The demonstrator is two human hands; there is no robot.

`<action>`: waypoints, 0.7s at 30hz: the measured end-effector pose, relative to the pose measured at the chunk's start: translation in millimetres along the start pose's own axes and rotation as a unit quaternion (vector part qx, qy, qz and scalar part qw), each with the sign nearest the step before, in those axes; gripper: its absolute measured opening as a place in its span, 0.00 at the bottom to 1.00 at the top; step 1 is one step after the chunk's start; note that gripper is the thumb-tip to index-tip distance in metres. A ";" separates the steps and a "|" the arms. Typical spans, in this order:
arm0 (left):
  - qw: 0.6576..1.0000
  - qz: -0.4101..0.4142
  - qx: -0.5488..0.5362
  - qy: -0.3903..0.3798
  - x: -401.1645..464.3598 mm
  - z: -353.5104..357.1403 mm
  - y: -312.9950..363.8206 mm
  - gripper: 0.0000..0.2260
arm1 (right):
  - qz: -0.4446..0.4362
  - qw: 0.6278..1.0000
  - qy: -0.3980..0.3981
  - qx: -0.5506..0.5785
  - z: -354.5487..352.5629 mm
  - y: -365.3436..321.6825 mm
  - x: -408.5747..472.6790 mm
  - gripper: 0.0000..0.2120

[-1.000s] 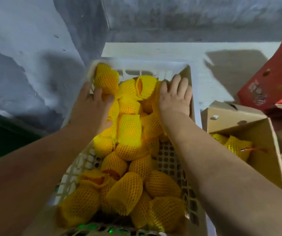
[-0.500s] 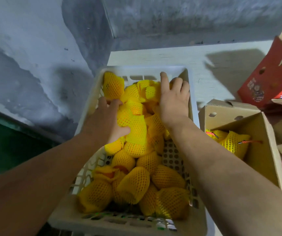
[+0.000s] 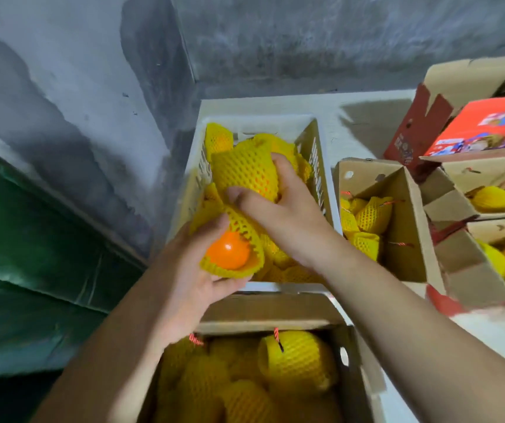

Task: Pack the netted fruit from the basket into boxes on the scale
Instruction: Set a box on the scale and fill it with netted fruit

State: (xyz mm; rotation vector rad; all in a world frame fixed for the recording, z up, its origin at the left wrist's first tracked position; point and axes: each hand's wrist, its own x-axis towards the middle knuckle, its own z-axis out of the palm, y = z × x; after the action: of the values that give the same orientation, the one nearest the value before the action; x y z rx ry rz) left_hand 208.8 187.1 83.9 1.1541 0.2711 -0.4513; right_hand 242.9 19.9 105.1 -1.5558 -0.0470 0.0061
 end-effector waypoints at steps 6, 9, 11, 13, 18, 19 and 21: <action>0.991 -0.008 -0.124 -0.045 -104.4 -38.5 -13.0 0.41 | 0.063 0.979 -0.010 0.195 39.5 -28.1 -112.8 0.22; 0.988 0.001 -0.138 -0.070 -153.0 -74.1 -21.8 0.35 | 0.018 0.990 0.016 0.136 60.0 -24.2 -172.2 0.23; 0.983 0.002 -0.173 -0.064 -182.2 -94.0 -28.4 0.35 | 0.001 0.998 0.066 0.022 74.5 -17.7 -198.7 0.24; 0.977 -0.002 -0.207 -0.039 -205.4 -108.6 -35.7 0.31 | 0.003 0.991 0.106 -0.076 88.5 -9.7 -212.2 0.28; 0.986 -0.015 -0.158 0.044 -250.8 -121.3 -57.6 0.21 | 0.081 0.916 0.058 -0.388 104.5 -6.9 -226.3 0.46; 0.987 -0.013 -0.150 0.054 -259.9 -121.7 -60.9 0.20 | 0.079 0.915 0.072 -0.390 107.9 -8.9 -234.9 0.45; 0.988 -0.007 -0.144 0.052 -277.4 -124.7 -68.1 0.21 | 0.030 0.945 0.109 -0.307 119.2 -14.7 -262.0 0.38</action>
State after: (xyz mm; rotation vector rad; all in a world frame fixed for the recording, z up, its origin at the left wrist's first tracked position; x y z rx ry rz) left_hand -64.6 336.0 99.8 0.8939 0.4210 -0.3509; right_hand -23.3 130.0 114.6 -2.1724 0.1914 -0.1445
